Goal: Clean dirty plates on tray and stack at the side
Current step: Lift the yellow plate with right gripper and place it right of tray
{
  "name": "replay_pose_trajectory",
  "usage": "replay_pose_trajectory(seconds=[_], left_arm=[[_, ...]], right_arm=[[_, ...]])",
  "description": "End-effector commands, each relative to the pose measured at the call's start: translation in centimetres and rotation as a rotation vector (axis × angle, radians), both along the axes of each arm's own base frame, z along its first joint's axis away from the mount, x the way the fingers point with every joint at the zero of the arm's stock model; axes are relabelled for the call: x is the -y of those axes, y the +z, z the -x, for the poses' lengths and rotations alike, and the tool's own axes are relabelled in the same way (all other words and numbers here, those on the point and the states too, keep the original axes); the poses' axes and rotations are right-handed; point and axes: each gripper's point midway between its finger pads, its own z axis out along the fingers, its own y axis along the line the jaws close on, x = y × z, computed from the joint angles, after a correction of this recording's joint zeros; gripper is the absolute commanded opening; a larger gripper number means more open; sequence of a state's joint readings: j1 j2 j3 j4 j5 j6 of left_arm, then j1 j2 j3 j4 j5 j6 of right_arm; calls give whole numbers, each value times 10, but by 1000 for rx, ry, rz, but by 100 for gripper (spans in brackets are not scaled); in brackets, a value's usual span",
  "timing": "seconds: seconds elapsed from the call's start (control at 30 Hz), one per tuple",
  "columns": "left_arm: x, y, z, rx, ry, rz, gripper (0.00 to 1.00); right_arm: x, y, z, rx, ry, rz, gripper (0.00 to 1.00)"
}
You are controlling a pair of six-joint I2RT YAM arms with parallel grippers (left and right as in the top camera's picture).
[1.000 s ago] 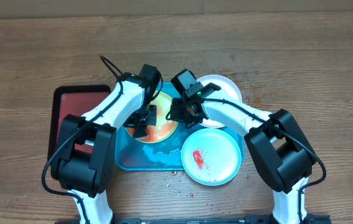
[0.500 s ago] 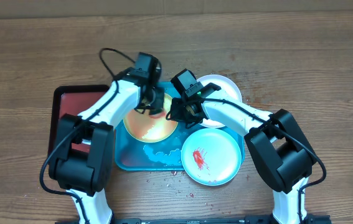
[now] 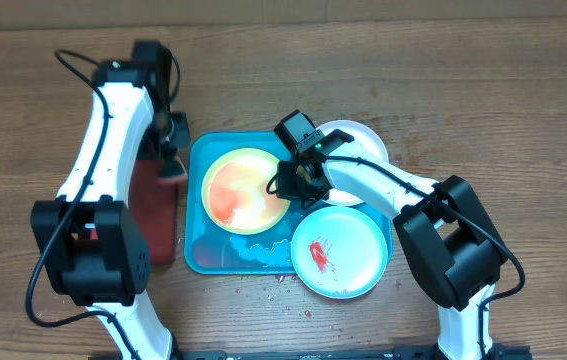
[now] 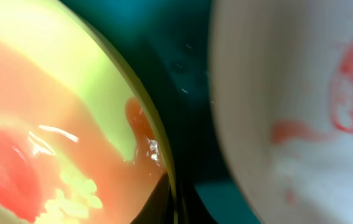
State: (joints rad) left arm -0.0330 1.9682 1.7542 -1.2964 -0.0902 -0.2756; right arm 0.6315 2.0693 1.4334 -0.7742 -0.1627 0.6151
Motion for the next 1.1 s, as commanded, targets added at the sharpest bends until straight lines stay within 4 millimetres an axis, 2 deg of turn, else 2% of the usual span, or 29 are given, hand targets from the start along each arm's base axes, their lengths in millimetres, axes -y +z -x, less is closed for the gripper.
replay_pose_trajectory(seconds=[0.0,0.13,0.23,0.37,0.67,0.7,1.07], left_arm=[[18,42,-17,89,-56,74,4],[23,63,-26,145,-59,106,4],[21,66,-29,157,-56,106,4],[17,64,-28,151,-52,84,4],[9,65,-32,170,-45,38,4],[9,65,-32,171,-45,38,4],[9,65,-32,167,-45,39,4]], right_arm=[[6,28,-16,110,39,102,4],[0,71,-18,236,102,168,4],[-1,98,-16,341,113,239,4],[1,122,-10,469,119,352,4],[4,161,2,757,65,613,4],[3,174,4,836,46,657,4],[-11,256,31,1296,-22,883,4]])
